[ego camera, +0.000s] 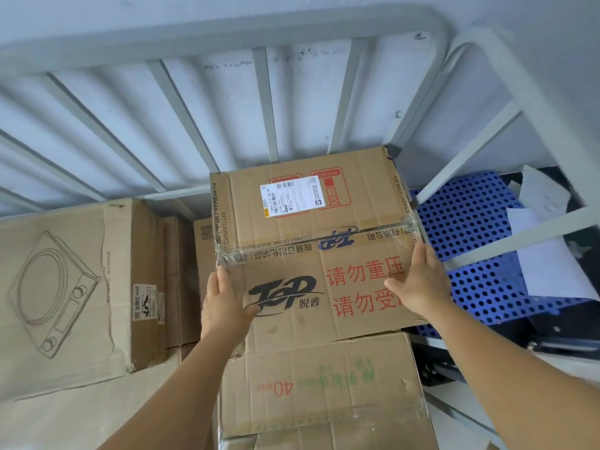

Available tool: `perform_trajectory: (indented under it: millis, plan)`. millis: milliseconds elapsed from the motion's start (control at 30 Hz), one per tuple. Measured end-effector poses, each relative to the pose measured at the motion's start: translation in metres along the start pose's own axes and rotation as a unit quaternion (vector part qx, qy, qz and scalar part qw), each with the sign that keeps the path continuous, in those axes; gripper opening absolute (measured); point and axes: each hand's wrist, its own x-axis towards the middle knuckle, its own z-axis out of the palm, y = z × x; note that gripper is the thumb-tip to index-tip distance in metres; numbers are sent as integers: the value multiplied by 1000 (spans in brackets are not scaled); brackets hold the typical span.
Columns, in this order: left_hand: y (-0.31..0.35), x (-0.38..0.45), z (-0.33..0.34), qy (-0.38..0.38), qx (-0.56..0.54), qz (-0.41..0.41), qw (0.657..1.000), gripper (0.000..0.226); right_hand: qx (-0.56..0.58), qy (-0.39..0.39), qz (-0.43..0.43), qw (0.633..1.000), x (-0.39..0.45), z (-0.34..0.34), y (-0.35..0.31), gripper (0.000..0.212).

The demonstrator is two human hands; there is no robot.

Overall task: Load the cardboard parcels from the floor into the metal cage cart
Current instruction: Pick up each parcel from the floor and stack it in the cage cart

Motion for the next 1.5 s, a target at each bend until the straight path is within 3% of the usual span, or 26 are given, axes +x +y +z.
perform_trajectory:
  millis: [233,533,700,867,1033,1300,1500]
  plan:
    - [9,-51,-33,-9,130,77,988,94,-95,-2,-133,986,-64,-21,-23,100]
    - [6,-159,-105,59,161,114,979,66,-127,15,-285,950,-167,-66,-77,100]
    - [-22,-222,-145,108,188,87,972,84,-144,25,-354,924,-227,-76,-106,97]
    - [-59,-281,-178,150,163,62,973,81,-154,55,-445,880,-295,-81,-137,86]
    - [-104,-345,-201,202,134,27,970,81,-173,45,-511,841,-363,-68,-169,90]
    - [-209,-478,-224,298,104,-71,946,80,-199,44,-627,752,-511,-28,-204,93]
    - [-300,-615,-205,356,67,-156,919,75,-218,11,-701,679,-651,22,-199,91]
